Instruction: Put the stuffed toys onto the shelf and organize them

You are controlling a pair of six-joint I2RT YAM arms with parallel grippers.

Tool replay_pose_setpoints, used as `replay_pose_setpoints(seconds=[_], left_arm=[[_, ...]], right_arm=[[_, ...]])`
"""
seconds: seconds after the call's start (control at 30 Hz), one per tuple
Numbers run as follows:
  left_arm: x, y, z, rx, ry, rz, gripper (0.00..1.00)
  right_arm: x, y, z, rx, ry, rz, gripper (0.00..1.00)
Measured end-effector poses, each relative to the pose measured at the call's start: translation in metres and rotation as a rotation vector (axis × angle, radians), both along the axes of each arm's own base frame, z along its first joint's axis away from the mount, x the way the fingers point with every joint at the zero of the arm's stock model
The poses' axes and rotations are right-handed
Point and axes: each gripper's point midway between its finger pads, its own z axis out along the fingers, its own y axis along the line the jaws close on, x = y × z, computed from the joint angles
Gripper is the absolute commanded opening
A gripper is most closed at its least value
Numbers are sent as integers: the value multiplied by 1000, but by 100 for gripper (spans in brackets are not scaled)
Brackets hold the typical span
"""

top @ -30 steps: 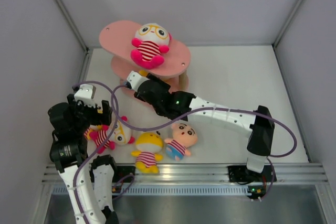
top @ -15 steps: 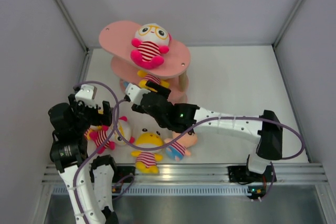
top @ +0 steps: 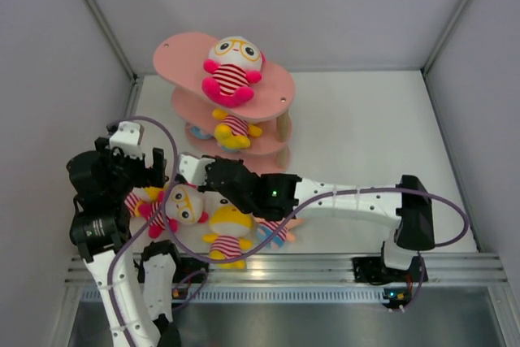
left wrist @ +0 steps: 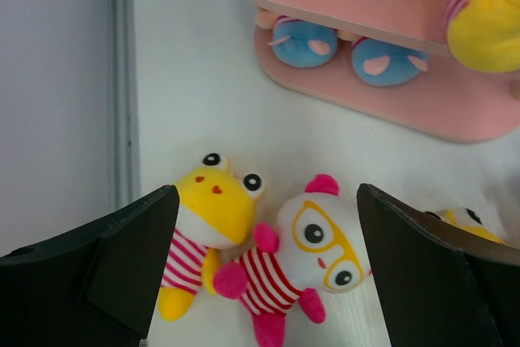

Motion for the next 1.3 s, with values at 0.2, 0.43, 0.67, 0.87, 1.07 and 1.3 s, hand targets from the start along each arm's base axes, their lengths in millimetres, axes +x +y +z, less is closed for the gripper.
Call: replay_pose_setpoints(seconds=[0.2, 0.43, 0.67, 0.87, 1.07, 1.3], left_arm=[[18, 30, 11, 85, 32, 99, 98], [23, 49, -26, 136, 150, 141, 98], [18, 59, -75, 193, 289, 136, 98], [15, 70, -119, 217, 452, 138, 98], [11, 72, -123, 241, 471, 130, 98], [7, 73, -127, 237, 494, 132, 98]], right_arm=[[27, 18, -17, -17, 53, 9, 11], [73, -1, -60, -131, 91, -115, 10], [86, -9, -68, -146, 130, -145, 10], [92, -7, -59, -131, 134, -153, 17], [80, -1, -58, -143, 121, -128, 45], [6, 2, -24, -69, 72, -101, 75]])
